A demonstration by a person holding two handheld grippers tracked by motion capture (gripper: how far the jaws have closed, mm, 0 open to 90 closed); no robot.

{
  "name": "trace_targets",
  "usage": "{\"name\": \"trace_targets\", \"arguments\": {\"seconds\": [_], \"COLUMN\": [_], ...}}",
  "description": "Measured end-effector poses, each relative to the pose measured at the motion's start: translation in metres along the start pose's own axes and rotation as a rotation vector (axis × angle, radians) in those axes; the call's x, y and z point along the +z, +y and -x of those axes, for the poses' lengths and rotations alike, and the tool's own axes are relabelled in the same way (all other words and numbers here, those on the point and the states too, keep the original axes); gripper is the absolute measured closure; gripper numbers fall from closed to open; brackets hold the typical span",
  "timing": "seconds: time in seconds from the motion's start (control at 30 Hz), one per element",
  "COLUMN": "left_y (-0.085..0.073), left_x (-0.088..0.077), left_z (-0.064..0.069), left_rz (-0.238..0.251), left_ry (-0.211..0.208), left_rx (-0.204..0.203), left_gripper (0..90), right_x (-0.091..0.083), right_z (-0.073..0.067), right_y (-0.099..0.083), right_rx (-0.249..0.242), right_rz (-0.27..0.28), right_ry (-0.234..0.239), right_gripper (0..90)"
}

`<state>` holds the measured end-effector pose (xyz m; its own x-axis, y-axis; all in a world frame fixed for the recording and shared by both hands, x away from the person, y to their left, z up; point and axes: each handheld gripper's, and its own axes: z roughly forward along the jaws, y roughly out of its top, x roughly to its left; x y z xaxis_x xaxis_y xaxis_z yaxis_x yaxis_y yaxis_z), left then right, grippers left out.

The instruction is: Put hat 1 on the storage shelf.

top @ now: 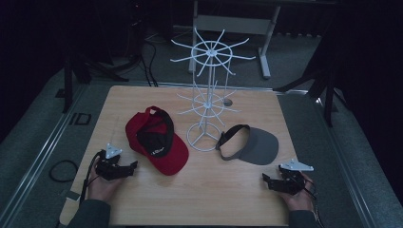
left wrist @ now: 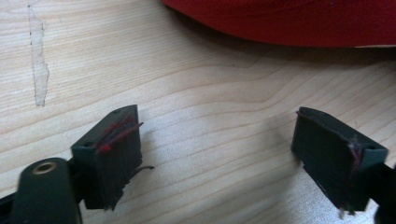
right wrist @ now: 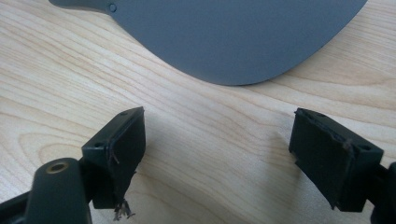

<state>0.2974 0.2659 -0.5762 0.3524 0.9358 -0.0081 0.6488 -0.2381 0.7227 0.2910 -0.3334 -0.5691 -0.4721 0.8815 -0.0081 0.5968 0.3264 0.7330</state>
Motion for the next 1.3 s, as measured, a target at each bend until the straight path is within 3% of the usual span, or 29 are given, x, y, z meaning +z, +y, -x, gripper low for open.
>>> {"name": "trace_targets", "arguments": {"seconds": [0.17,0.27,0.47,0.7,0.9,1.07,1.3], "left_y": [0.001,0.003,0.010,0.020,0.029,0.031,0.039], "left_x": [-0.007,-0.012,-0.027,-0.041,-0.050,-0.053,-0.058], "left_z": [-0.002,0.000,0.005,0.012,0.022,0.026,0.035], "left_rz": [-0.024,-0.028,0.008,0.004,0.008,0.027,0.021], "left_ry": [-0.005,-0.042,-0.089,-0.132,-0.160,-0.186,-0.255], "left_rx": [-0.002,-0.012,-0.032,0.014,0.054,0.026,0.032], "left_gripper": [38.6,40.7,40.1,45.0,44.3,38.9,29.4], "right_x": [0.000,0.000,0.000,0.000,0.000,0.000,0.000], "right_z": [0.000,0.000,0.000,0.000,0.000,0.000,0.000], "right_y": [0.000,0.000,0.000,0.000,0.000,0.000,0.000], "right_rx": [0.000,0.001,0.001,0.001,0.001,0.001,0.006], "right_rz": [0.000,0.000,0.000,0.000,0.000,0.000,0.000], "right_ry": [0.000,0.001,0.001,0.001,0.001,0.000,-0.004], "right_gripper": [18.5,18.5,18.5,18.5,18.5,18.5,18.5]}}
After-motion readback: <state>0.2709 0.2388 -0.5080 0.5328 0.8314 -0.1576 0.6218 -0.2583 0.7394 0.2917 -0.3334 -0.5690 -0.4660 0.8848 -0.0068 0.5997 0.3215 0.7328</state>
